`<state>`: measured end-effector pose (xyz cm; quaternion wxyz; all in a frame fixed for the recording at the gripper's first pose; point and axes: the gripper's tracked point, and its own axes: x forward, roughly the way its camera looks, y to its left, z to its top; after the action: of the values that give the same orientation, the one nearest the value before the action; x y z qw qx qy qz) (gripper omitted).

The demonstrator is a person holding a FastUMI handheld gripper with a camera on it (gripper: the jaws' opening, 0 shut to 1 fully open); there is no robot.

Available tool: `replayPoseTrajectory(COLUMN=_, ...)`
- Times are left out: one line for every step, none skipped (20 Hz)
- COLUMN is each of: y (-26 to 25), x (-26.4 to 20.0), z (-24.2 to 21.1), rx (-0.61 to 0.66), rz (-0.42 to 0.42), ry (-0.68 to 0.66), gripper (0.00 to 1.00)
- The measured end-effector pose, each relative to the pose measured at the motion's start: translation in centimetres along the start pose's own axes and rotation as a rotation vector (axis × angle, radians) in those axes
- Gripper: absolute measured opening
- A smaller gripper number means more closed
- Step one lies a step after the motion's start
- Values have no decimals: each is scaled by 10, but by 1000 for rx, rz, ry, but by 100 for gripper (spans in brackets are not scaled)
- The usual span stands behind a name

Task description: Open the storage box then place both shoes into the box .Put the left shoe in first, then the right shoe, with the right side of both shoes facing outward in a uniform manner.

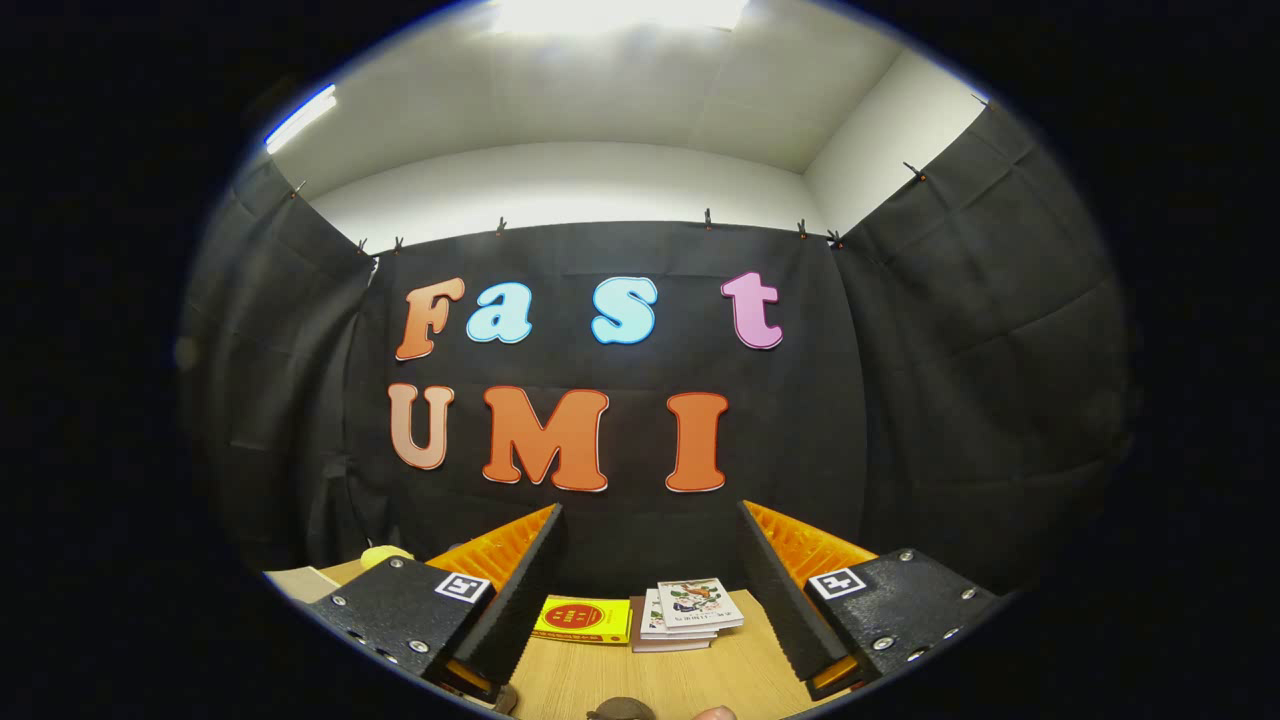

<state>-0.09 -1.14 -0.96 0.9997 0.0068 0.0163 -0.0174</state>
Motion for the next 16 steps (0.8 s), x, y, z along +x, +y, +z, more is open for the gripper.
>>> replayPoseTrajectory(y=0, x=1, z=-1, rx=0, rz=-2, ry=7, gripper=100)
replayPoseTrajectory(y=1, x=0, z=1, rx=3, rz=-2, ry=7, gripper=100)
replayPoseTrajectory(y=3, x=1, z=3, rx=7, rz=1, ry=2, gripper=100)
replayPoseTrajectory(y=4, x=1, z=4, rx=11, rz=7, ry=-1, gripper=100)
replayPoseTrajectory(y=8, x=1, z=4, rx=12, rz=18, ry=2, gripper=100)
replayPoseTrajectory(y=13, x=1, z=1, rx=10, rz=27, ry=11, gripper=99)
replayPoseTrajectory(y=15, x=2, z=-2, rx=5, rz=30, ry=23, gripper=99)
replayPoseTrajectory(y=17, x=2, z=-3, rx=-1, rz=35, ry=34, gripper=100)
replayPoseTrajectory(y=21, x=1, z=-5, rx=-7, rz=43, ry=42, gripper=100)
replayPoseTrajectory(y=26, x=0, z=-7, rx=-9, rz=54, ry=47, gripper=100)
replayPoseTrajectory(y=33, x=-1, z=-9, rx=-4, rz=66, ry=52, gripper=100)
replayPoseTrajectory(y=41, x=-1, z=-11, rx=6, rz=84, ry=60, gripper=100)
replayPoseTrajectory(y=48, x=-2, z=-15, rx=18, rz=101, ry=72, gripper=100)
replayPoseTrajectory(y=56, x=-3, z=-19, rx=29, rz=119, ry=83, gripper=100)
replayPoseTrajectory(y=64, x=-3, z=-23, rx=39, rz=136, ry=94, gripper=100)
replayPoseTrajectory(y=72, x=-3, z=-26, rx=50, rz=155, ry=106, gripper=100)
